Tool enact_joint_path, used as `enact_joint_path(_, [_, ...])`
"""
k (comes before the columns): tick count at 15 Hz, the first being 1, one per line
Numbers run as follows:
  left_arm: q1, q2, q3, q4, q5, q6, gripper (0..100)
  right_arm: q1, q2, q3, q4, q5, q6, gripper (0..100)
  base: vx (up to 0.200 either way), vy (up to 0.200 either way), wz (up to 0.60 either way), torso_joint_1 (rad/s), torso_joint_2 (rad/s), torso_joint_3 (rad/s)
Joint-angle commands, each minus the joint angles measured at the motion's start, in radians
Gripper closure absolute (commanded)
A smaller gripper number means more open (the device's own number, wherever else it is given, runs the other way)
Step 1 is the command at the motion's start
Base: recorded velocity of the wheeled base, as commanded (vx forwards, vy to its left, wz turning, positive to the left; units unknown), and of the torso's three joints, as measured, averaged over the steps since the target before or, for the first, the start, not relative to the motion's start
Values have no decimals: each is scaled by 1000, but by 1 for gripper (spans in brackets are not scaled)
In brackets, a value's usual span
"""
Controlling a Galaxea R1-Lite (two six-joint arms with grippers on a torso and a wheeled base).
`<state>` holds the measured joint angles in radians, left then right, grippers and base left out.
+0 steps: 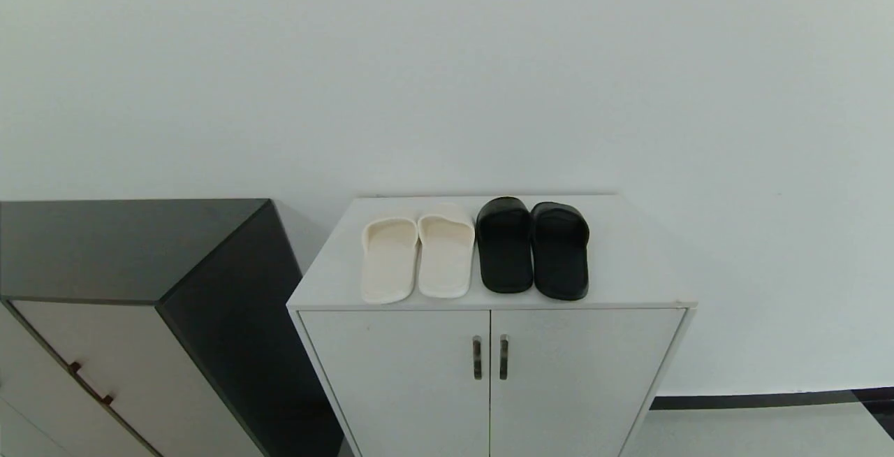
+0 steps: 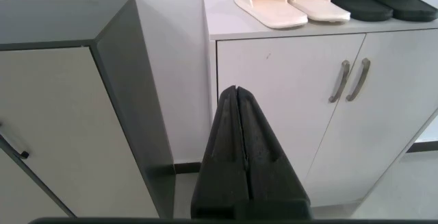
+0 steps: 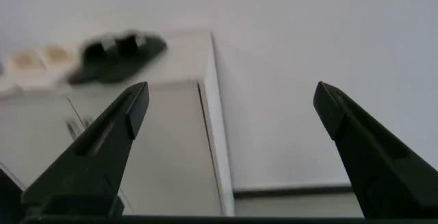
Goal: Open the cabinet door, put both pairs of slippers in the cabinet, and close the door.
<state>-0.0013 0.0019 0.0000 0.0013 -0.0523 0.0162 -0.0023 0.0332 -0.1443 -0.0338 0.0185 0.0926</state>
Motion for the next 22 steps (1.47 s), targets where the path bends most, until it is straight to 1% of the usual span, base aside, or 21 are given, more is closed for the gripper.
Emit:
enact_joint_path(1, [0, 0, 0, 0, 0, 1, 100, -1, 269, -296, 104, 123, 67, 0, 0, 0, 0, 0, 0, 0])
enact_joint_path(2, [0, 0, 0, 0, 0, -1, 100, -2, 383, -291, 118, 244, 35, 0, 0, 0, 0, 0, 0, 0])
enact_joint_path(3, [0, 0, 0, 0, 0, -1, 100, 1, 507, -301, 101, 310, 35, 0, 0, 0, 0, 0, 0, 0])
enact_joint_path(4, [0, 0, 0, 0, 0, -1, 100, 33, 648, -307, 14, 319, 38, 0, 0, 0, 0, 0, 0, 0])
enact_joint_path(5, [0, 0, 0, 0, 0, -1, 100, 113, 751, -307, -101, 307, 44, 0, 0, 0, 0, 0, 0, 0])
enact_joint_path(6, [0, 0, 0, 0, 0, -1, 100, 177, 810, -308, -172, 261, 81, 0, 0, 0, 0, 0, 0, 0])
enact_joint_path(7, [0, 0, 0, 0, 0, -1, 100, 242, 847, -311, -215, 198, 116, 0, 0, 0, 0, 0, 0, 0])
enact_joint_path(9, [0, 0, 0, 0, 0, 1, 100, 420, 916, -321, -275, 54, 148, 0, 0, 0, 0, 0, 0, 0])
enact_joint_path(11, [0, 0, 0, 0, 0, 1, 100, 509, 1007, -351, -282, -6, 153, 0, 0, 0, 0, 0, 0, 0])
enact_joint_path(14, [0, 0, 0, 0, 0, 1, 100, 607, 1215, -468, -321, -157, 182, 0, 0, 0, 0, 0, 0, 0])
enact_joint_path(17, [0, 0, 0, 0, 0, -1, 100, 671, 1406, -615, -345, -262, 228, 0, 0, 0, 0, 0, 0, 0])
enact_joint_path(19, [0, 0, 0, 0, 0, 1, 100, 694, 1508, -693, -362, -312, 227, 0, 0, 0, 0, 0, 0, 0])
enact_joint_path(21, [0, 0, 0, 0, 0, -1, 100, 719, 1627, -770, -371, -388, 227, 0, 0, 0, 0, 0, 0, 0])
enact_joint_path(22, [0, 0, 0, 0, 0, -1, 100, 720, 1654, -790, -376, -410, 227, 0, 0, 0, 0, 0, 0, 0])
